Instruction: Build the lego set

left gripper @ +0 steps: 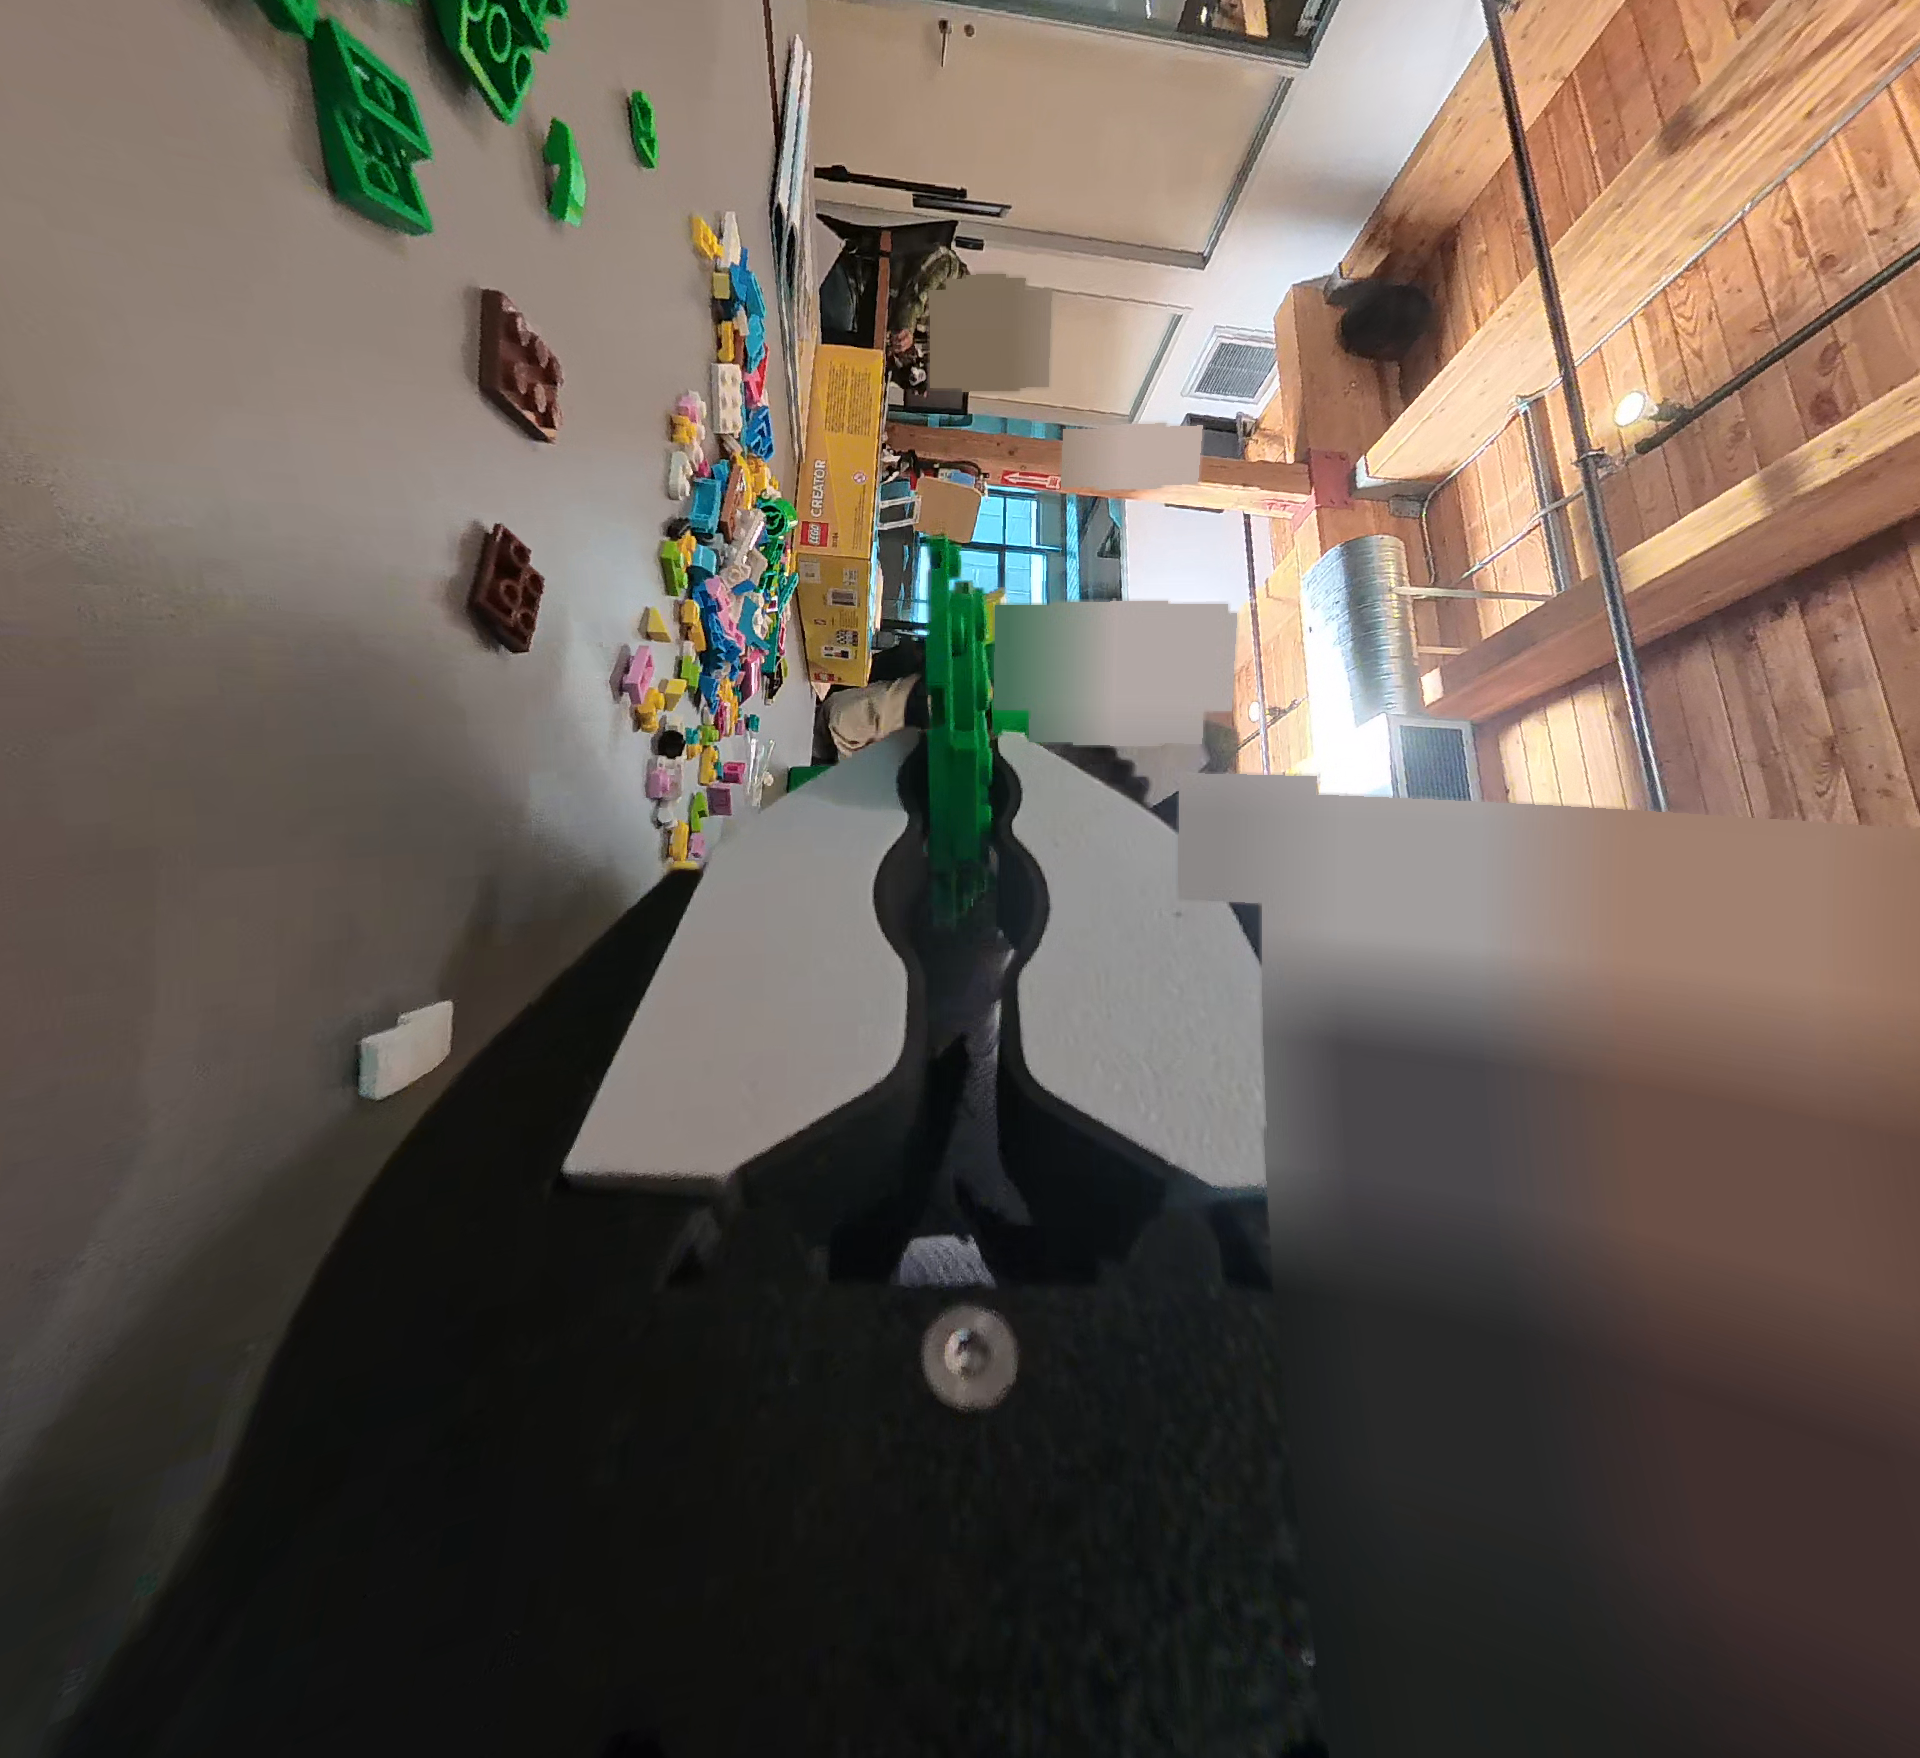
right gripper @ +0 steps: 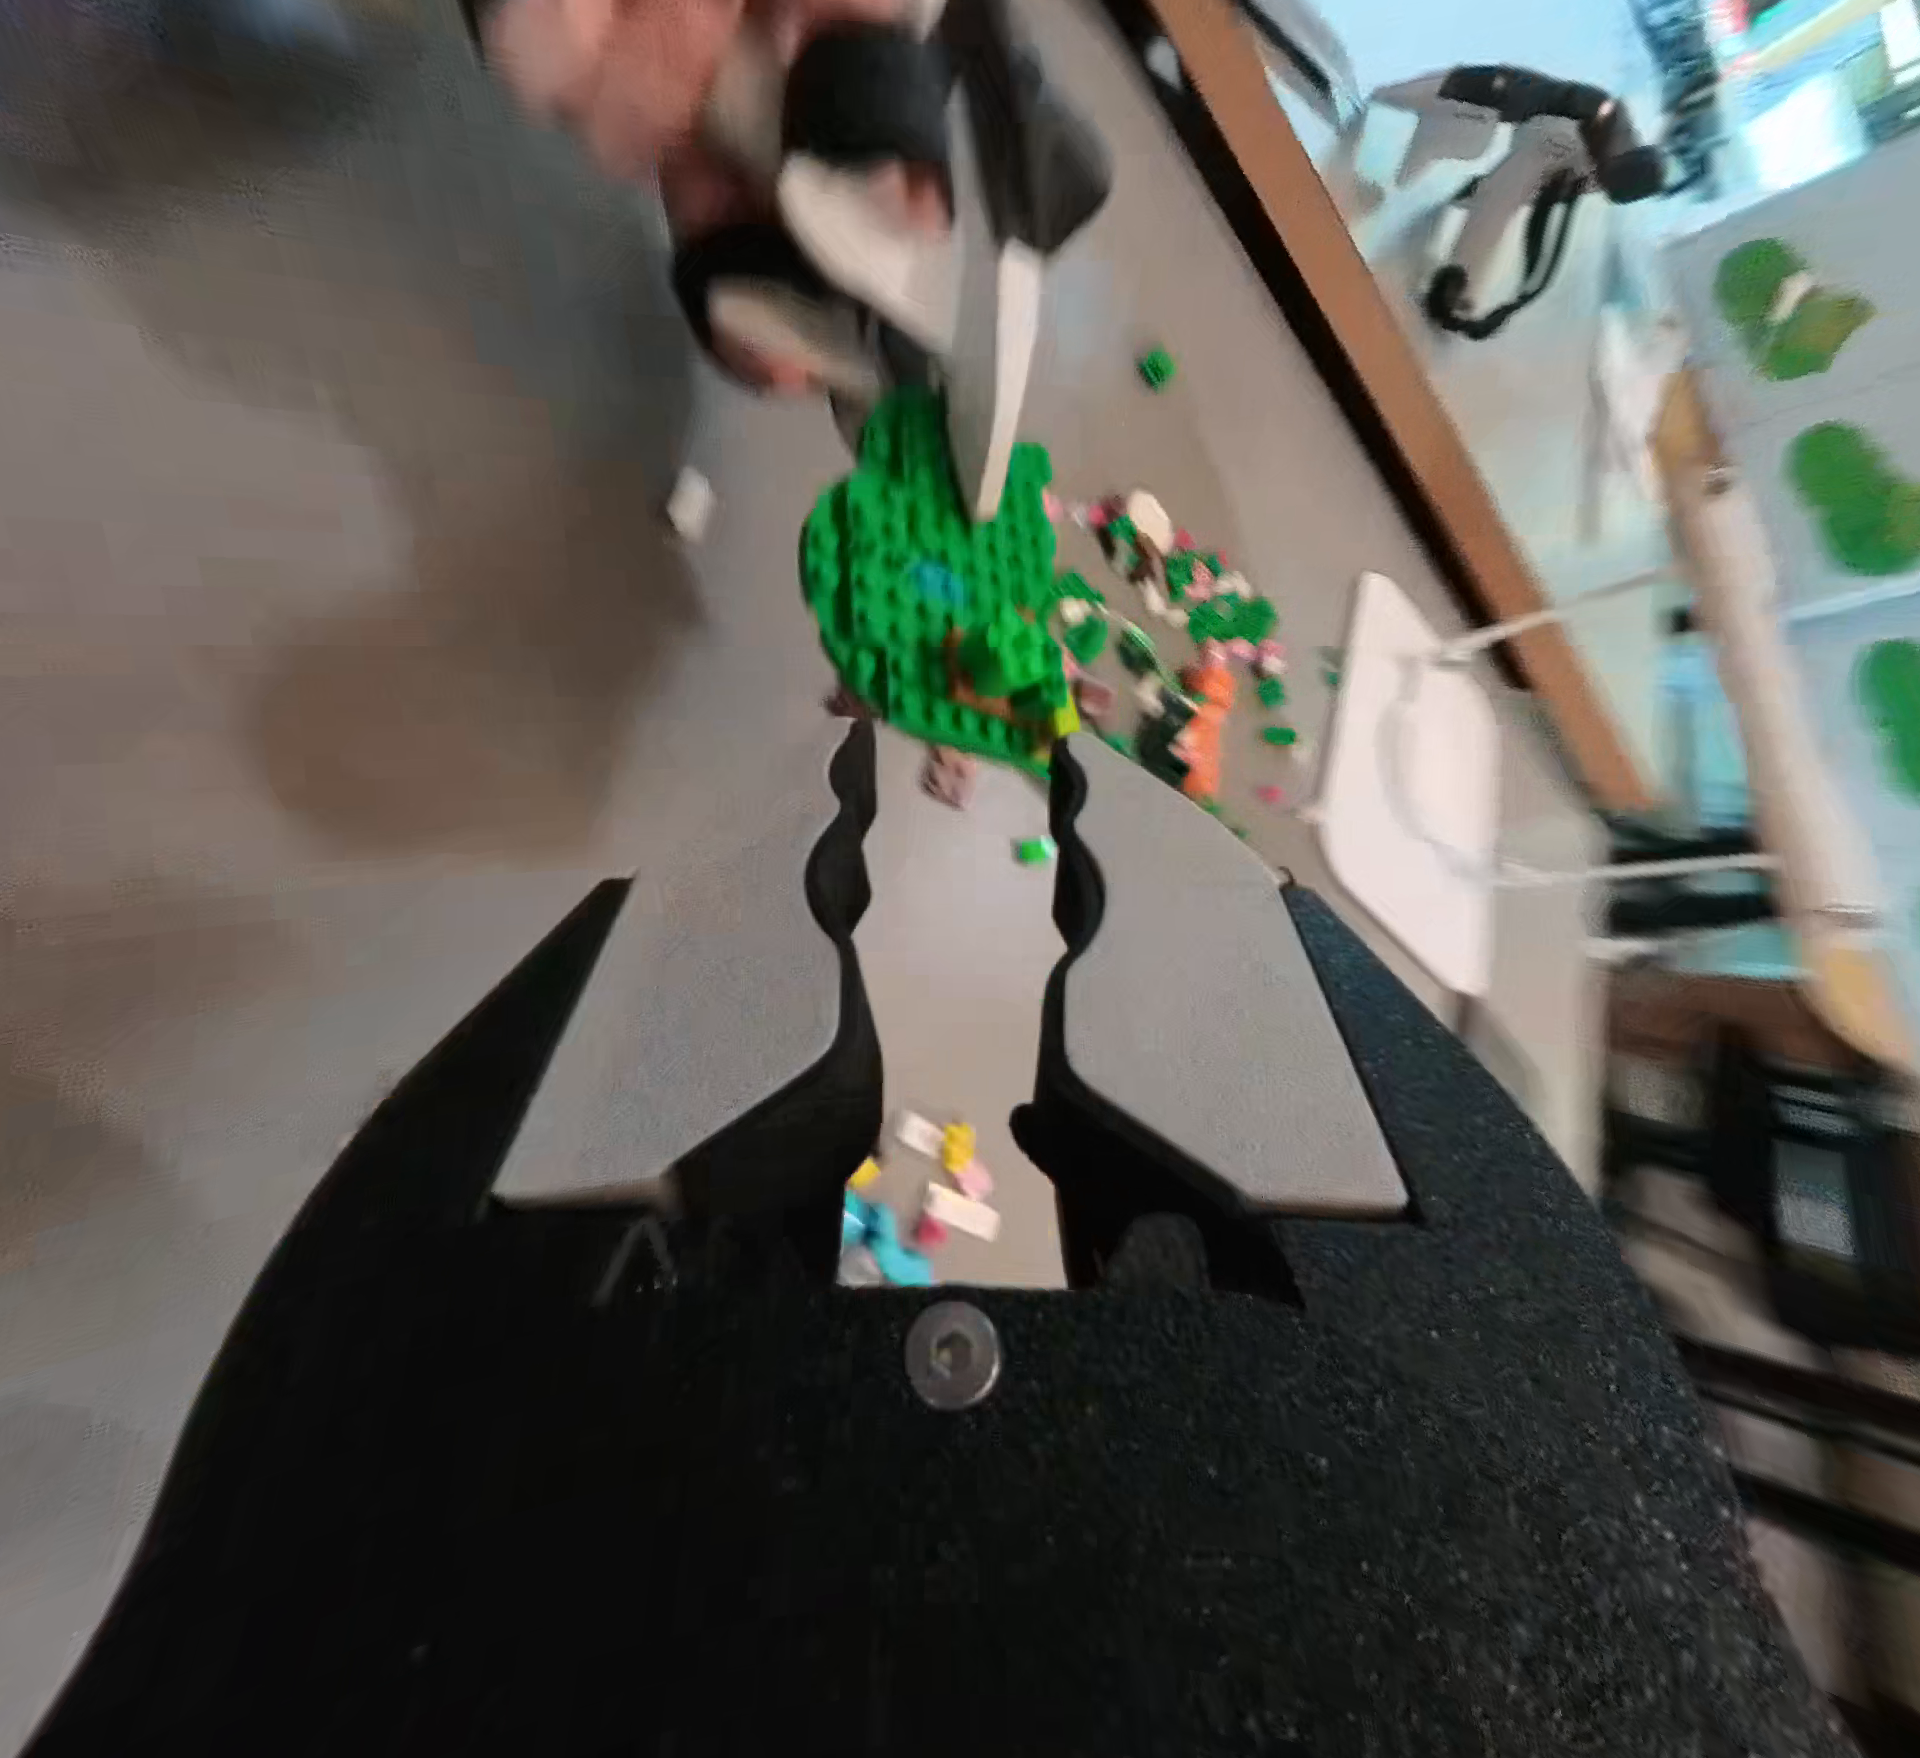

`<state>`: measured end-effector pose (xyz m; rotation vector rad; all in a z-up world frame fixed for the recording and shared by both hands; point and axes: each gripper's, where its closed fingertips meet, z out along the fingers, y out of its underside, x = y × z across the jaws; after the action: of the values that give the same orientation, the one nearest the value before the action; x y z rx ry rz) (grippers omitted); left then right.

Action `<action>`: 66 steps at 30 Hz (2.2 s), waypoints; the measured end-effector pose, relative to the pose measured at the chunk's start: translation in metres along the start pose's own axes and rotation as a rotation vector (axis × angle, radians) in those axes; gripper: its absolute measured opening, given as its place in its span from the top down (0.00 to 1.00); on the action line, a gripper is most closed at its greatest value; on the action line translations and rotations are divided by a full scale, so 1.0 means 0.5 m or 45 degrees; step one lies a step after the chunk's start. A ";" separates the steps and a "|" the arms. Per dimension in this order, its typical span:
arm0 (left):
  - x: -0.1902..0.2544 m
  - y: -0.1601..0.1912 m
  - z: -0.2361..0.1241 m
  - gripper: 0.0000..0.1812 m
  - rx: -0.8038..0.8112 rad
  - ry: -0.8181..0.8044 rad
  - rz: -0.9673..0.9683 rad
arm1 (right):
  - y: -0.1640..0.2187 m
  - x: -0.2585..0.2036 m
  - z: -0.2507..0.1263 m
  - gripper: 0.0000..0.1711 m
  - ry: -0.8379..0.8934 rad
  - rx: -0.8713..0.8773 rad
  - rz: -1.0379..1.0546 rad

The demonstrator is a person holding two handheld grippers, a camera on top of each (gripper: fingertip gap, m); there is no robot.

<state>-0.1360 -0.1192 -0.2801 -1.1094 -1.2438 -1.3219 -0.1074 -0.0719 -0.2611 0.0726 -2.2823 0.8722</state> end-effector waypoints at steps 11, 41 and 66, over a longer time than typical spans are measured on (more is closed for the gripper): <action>0.008 0.030 0.013 0.95 -0.103 0.032 0.008 | -0.044 0.002 0.020 0.93 -0.207 0.179 0.191; 0.004 0.015 0.016 0.95 -0.026 0.021 0.042 | -0.015 0.030 0.048 0.96 0.454 -0.311 0.399; 0.006 -0.001 0.003 0.96 0.022 0.027 0.072 | 0.005 0.028 0.008 0.86 0.475 -0.083 0.850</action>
<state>-0.1371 -0.1177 -0.2771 -1.1079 -1.1981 -1.2749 -0.1212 -0.0701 -0.2560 -0.8518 -1.9808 1.0254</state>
